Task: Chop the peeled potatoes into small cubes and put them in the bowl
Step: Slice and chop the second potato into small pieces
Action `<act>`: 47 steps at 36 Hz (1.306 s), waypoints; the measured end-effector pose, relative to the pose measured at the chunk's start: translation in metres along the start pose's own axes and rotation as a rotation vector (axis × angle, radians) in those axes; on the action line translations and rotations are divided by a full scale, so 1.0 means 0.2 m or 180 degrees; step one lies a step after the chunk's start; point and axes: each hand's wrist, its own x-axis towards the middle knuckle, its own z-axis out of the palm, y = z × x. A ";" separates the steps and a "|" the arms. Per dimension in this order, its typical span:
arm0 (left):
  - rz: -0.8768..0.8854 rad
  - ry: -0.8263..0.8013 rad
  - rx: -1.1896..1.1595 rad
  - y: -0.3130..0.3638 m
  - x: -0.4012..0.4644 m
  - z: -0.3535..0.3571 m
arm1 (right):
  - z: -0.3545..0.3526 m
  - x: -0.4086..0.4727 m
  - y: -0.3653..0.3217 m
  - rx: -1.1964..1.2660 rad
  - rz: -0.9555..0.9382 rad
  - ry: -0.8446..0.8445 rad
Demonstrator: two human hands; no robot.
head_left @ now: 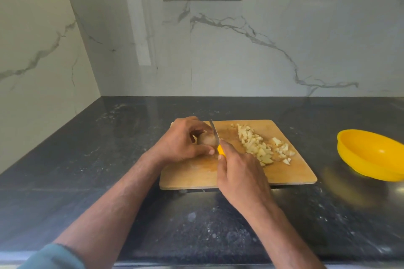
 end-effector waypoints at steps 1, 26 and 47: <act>0.0031 0.0005 0.0000 0.00 0.00 0.00 | 0.00 0.00 0.00 0.0001 0.0004 -0.0024; 0.0079 -0.0193 0.0436 0.04 0.00 0.00 | 0.01 -0.01 0.00 -0.0317 -0.0023 -0.0333; -0.0189 -0.0276 0.0371 0.02 -0.01 -0.02 | -0.06 -0.11 -0.03 -0.0304 0.0024 -0.0488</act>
